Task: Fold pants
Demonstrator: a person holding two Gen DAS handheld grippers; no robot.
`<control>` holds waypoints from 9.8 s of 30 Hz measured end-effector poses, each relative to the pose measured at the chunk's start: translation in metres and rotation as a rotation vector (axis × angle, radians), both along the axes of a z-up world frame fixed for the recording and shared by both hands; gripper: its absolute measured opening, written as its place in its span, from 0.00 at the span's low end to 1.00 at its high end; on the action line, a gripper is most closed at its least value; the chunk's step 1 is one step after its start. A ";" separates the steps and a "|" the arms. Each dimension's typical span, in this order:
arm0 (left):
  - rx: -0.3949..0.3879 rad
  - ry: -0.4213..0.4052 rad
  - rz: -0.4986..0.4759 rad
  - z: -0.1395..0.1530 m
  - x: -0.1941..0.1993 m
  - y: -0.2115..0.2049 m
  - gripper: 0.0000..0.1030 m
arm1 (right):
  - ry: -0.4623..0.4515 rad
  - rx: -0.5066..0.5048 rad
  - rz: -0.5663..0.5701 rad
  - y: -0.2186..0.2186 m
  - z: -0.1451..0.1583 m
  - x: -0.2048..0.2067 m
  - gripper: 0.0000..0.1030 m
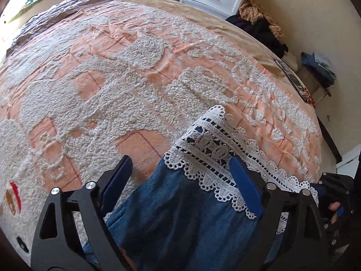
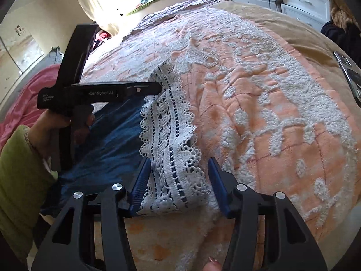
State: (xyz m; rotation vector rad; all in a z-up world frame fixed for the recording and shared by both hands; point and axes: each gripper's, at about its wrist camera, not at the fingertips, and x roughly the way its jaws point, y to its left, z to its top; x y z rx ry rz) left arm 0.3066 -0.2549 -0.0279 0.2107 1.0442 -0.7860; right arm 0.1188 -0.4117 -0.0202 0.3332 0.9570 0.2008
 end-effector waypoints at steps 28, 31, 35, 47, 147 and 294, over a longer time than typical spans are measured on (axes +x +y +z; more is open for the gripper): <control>-0.263 0.052 -0.019 0.058 -0.013 0.044 0.15 | -0.284 0.063 0.126 0.027 0.039 -0.025 0.24; -0.309 0.031 -0.005 0.074 -0.023 0.069 0.15 | -0.375 0.049 0.207 0.049 0.055 -0.038 0.24; -0.341 -0.009 -0.008 0.090 -0.047 0.105 0.15 | -0.481 0.068 0.361 0.087 0.071 -0.057 0.24; -0.329 0.057 0.217 0.048 -0.076 0.220 0.20 | -0.381 -0.004 0.607 0.196 0.044 -0.050 0.24; -0.476 0.231 0.687 0.027 -0.249 0.249 0.60 | 0.039 0.107 0.465 0.138 0.007 -0.006 0.62; -0.335 -0.092 0.820 0.076 -0.253 0.253 0.43 | -0.031 0.168 0.843 0.279 0.084 0.081 0.29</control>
